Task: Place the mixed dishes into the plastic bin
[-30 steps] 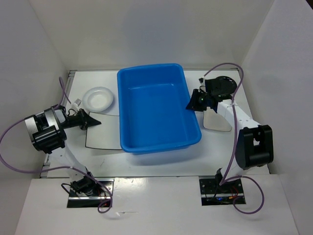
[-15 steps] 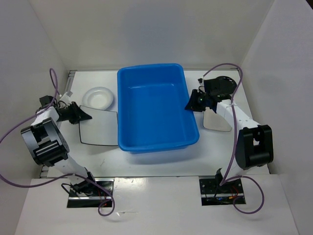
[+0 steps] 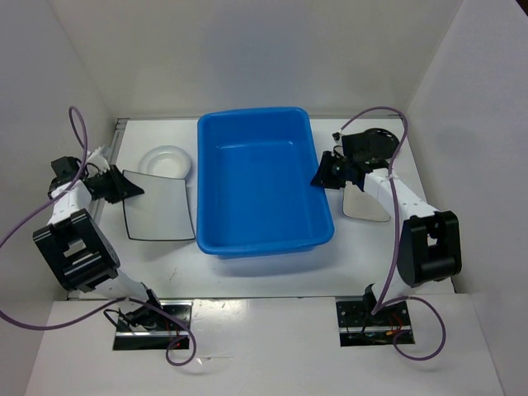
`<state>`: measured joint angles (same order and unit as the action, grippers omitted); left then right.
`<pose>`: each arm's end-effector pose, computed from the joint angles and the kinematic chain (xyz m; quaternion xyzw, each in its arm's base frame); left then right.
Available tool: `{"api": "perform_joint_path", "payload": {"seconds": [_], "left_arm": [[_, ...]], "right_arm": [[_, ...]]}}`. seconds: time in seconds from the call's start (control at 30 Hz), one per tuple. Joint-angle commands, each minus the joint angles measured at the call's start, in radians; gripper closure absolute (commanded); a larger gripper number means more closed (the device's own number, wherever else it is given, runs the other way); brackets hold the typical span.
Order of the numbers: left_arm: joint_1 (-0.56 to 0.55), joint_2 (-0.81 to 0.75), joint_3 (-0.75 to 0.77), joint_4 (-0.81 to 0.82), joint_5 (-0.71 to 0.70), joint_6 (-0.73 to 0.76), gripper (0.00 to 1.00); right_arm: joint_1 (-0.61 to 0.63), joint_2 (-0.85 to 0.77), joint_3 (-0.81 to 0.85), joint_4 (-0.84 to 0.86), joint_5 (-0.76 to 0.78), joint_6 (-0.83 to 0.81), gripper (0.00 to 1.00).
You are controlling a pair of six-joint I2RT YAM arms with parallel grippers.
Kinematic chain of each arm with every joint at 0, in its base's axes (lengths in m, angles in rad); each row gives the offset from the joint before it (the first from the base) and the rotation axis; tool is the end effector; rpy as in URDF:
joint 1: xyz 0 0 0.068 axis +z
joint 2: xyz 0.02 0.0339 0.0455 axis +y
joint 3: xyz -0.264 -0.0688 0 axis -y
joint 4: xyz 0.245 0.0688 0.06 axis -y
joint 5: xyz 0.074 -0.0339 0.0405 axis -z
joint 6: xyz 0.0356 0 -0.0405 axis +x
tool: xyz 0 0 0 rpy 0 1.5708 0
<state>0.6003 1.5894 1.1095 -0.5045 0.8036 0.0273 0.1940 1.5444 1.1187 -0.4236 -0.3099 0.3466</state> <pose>0.2823 0.1622 0.2353 -0.1406 0.8771 -0.2740 0.3686 0.3239 0.0747 0.2499 0.0161 0.9259 0.2323 0.2975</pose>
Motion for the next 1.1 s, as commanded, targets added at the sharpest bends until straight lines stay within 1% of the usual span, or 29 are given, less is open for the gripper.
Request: {"api": "perform_joint_path", "payload": {"seconds": [0.0, 0.03, 0.13, 0.17, 0.23, 0.27, 0.37, 0.4, 0.43, 0.5, 0.57, 0.6, 0.63, 0.67, 0.7, 0.77, 0.83, 0.87, 0.9, 0.93, 1.0, 1.03, 1.07], "left_arm": [[0.009, -0.086, 0.039, 0.033, 0.193, -0.033, 1.0], [0.009, -0.097, 0.039, 0.034, 0.219, -0.033, 1.0], [0.047, -0.157, 0.039, 0.11, 0.275, -0.102, 1.0], [0.058, -0.172, 0.056, 0.154, 0.293, -0.127, 1.0], [0.079, -0.181, 0.102, 0.155, 0.293, -0.152, 1.0], [0.079, -0.181, 0.174, 0.118, 0.245, -0.152, 1.0], [0.079, -0.181, 0.266, 0.08, 0.169, -0.184, 1.0], [0.079, -0.181, 0.288, 0.08, 0.122, -0.199, 1.0], [0.079, -0.181, 0.329, 0.08, 0.106, -0.231, 1.0], [0.079, -0.181, 0.363, 0.08, 0.088, -0.274, 1.0], [0.079, -0.181, 0.407, 0.128, 0.088, -0.363, 1.0], [0.079, -0.181, 0.408, 0.158, 0.109, -0.401, 1.0], [0.079, -0.181, 0.408, 0.197, 0.174, -0.444, 1.0], [0.079, -0.181, 0.408, 0.295, 0.209, -0.548, 1.0], [0.079, -0.181, 0.408, 0.335, 0.247, -0.59, 1.0], [0.064, -0.181, 0.408, 0.391, 0.261, -0.641, 1.0], [0.006, -0.181, 0.435, 0.397, 0.261, -0.65, 1.0], [-0.02, -0.181, 0.435, 0.414, 0.261, -0.67, 1.0], [-0.049, -0.181, 0.426, 0.431, 0.261, -0.706, 1.0], [-0.109, -0.181, 0.412, 0.472, 0.261, -0.707, 1.0], [-0.173, -0.157, 0.379, 0.486, 0.238, -0.733, 1.0], [-0.245, -0.145, 0.369, 0.495, 0.238, -0.744, 1.0], [-0.284, -0.125, 0.36, 0.495, 0.209, -0.744, 1.0]], "right_arm": [[0.022, -0.023, -0.022, -0.038, 0.003, 0.005, 0.89], [0.022, -0.023, -0.022, -0.038, 0.003, 0.005, 0.89], [0.022, -0.032, -0.031, -0.038, 0.003, 0.005, 0.87], [0.022, -0.032, -0.031, -0.038, 0.003, 0.005, 0.87], [0.022, -0.041, -0.031, -0.038, 0.003, 0.005, 0.87], [0.022, -0.041, -0.031, -0.038, 0.003, 0.005, 0.87], [0.022, -0.041, -0.04, -0.038, 0.003, 0.005, 0.87], [0.022, -0.041, -0.04, -0.038, 0.003, 0.005, 0.87], [0.022, -0.041, -0.04, -0.038, 0.003, 0.005, 0.86], [0.022, -0.05, -0.04, -0.038, 0.003, 0.005, 0.86], [0.022, -0.05, -0.04, -0.038, 0.003, 0.005, 0.85], [0.022, -0.061, -0.04, -0.038, 0.012, 0.005, 0.85], [0.022, -0.061, -0.04, -0.038, 0.012, 0.005, 0.82], [0.022, -0.061, -0.04, -0.047, 0.012, 0.005, 0.82], [0.022, -0.073, -0.04, -0.047, 0.023, 0.005, 0.81], [0.022, -0.083, -0.04, -0.047, 0.023, 0.005, 0.78], [0.022, -0.083, -0.04, -0.058, 0.023, 0.005, 0.77], [0.022, -0.083, -0.04, -0.058, 0.023, 0.005, 0.7], [0.022, -0.083, -0.04, -0.067, 0.023, 0.005, 0.66], [0.022, -0.083, -0.04, -0.067, 0.023, 0.005, 0.6], [0.022, -0.092, -0.031, -0.067, 0.023, 0.005, 0.28], [0.022, -0.101, -0.031, -0.067, 0.023, 0.005, 0.26], [0.022, -0.101, -0.022, -0.067, 0.023, 0.005, 0.22]]}}
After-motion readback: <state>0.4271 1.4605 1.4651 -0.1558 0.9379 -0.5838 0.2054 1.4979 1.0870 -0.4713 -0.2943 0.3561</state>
